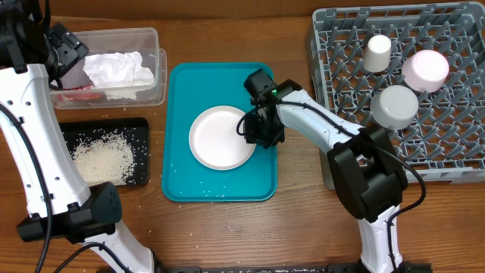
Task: Sort waste into correct bins and load items into the dishwasher
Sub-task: 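Reach the right gripper to the white plate rim and grasp it, then carry the white plate right and stand it upright in the rack, then release the plate and withdraw the right gripper down-right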
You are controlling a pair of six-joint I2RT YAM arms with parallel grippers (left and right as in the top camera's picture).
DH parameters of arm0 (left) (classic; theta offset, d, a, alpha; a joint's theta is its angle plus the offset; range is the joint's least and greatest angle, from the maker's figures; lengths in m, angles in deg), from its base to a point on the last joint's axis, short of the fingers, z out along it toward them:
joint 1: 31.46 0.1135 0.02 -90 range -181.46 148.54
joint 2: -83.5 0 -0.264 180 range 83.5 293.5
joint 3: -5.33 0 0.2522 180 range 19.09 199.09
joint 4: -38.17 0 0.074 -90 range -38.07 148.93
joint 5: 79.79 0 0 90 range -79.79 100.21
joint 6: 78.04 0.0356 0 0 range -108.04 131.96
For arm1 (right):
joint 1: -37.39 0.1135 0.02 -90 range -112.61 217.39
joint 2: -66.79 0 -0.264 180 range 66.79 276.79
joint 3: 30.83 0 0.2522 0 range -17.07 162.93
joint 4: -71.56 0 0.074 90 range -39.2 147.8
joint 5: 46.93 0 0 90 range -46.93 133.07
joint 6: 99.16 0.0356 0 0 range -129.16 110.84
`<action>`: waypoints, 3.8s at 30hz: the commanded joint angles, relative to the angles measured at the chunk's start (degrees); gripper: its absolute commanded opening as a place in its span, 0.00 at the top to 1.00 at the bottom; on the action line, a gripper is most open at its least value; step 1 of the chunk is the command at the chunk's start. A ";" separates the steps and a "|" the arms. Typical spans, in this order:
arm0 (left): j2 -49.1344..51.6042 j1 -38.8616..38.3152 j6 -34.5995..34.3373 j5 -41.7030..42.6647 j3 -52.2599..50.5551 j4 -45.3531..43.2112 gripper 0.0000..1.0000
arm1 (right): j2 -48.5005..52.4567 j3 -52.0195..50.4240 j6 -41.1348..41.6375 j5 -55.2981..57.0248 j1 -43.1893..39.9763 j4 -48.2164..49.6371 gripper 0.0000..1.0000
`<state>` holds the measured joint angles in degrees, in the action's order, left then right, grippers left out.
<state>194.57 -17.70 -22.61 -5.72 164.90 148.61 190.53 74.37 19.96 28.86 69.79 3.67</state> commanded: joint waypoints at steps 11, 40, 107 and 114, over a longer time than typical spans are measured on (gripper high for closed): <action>0.79 0.11 0.28 -0.96 0.07 0.11 0.00 | 0.00 6.01 1.25 1.29 -1.99 -6.64 0.96; 0.79 0.09 0.28 -0.98 0.07 0.11 0.00 | 0.15 51.78 2.43 59.80 -26.38 -32.15 0.96; 0.79 0.09 0.28 -0.98 0.07 0.11 0.00 | -37.16 38.03 -5.62 14.03 -34.73 -42.93 0.09; 0.79 0.11 0.28 -0.98 0.07 0.11 0.00 | -53.55 26.80 -5.53 12.52 -32.68 -42.93 0.00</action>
<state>194.70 -17.70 -22.61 -5.72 164.90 148.63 143.25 105.45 15.46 43.37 36.76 -39.21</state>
